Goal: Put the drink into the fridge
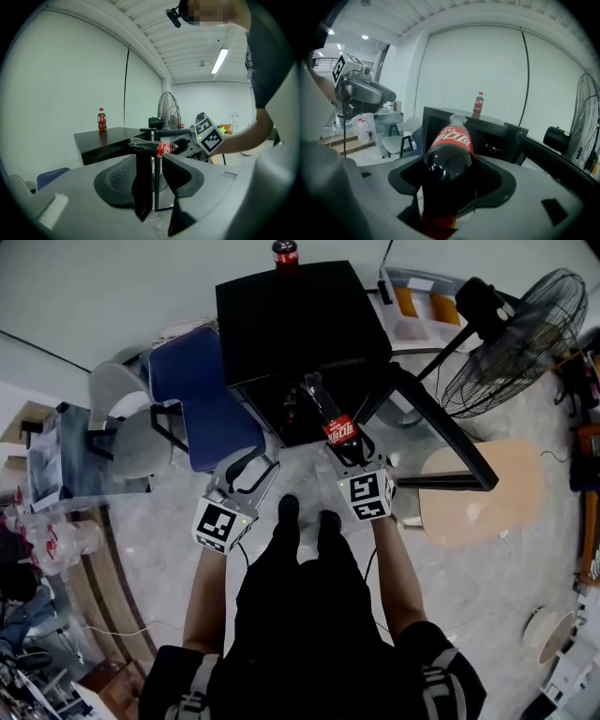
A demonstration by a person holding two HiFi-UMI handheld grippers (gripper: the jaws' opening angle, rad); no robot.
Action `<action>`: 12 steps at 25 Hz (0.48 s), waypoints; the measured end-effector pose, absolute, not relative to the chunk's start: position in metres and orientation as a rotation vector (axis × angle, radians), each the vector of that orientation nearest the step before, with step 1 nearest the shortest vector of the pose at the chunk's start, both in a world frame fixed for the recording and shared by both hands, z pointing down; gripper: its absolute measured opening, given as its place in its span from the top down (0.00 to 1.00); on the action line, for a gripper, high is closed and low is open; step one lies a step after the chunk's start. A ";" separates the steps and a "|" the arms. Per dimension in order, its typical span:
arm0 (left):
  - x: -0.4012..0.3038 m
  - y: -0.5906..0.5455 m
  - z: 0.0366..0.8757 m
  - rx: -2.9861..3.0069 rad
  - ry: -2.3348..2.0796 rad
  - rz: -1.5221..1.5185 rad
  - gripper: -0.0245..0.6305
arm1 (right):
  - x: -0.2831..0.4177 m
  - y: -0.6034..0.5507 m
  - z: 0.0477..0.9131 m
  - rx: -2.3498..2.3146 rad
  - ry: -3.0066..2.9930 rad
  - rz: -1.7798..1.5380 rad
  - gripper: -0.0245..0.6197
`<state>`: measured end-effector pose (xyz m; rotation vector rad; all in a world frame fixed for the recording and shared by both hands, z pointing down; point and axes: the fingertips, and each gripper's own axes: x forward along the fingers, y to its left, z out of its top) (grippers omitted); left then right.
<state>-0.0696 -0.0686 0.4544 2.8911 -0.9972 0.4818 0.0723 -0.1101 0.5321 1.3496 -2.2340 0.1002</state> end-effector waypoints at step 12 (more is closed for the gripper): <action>-0.064 -0.105 0.482 2.928 -0.932 0.510 0.70 | 0.064 -0.120 0.590 1.335 -2.209 0.154 0.48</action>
